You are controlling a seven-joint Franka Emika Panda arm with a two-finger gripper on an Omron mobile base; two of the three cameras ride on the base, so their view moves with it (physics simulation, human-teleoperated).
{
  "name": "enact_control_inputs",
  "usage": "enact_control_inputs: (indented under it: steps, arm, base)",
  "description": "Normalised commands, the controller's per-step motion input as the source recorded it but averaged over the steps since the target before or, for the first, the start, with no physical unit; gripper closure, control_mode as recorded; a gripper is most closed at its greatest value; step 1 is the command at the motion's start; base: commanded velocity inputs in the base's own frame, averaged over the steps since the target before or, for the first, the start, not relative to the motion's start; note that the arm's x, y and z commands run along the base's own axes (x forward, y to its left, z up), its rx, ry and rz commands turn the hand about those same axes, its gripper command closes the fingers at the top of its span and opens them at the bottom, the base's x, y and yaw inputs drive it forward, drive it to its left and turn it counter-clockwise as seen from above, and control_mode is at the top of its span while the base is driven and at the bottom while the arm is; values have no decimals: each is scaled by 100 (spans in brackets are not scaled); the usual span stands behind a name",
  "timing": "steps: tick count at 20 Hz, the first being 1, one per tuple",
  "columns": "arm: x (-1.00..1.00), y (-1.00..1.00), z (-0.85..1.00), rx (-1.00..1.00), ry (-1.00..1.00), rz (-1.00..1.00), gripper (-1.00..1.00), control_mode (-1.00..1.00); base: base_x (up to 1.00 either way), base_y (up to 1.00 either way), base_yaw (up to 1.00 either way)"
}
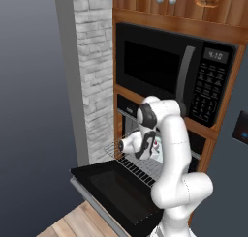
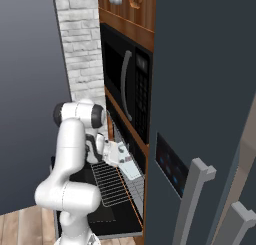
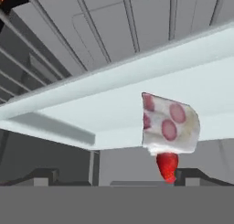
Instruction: Take the baked cake out of the oven and place it on the plate for cooling. Then close the oven door.
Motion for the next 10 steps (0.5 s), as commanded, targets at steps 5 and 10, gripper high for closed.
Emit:
enact_control_inputs:
  steps: [5,10]
  arm:
    - [34,-5,-28,0,0,8,-100,-100]
    - [38,0,-26,0,1,8,-100,-100]
  base:
    - [0,0,0]
    - [0,0,0]
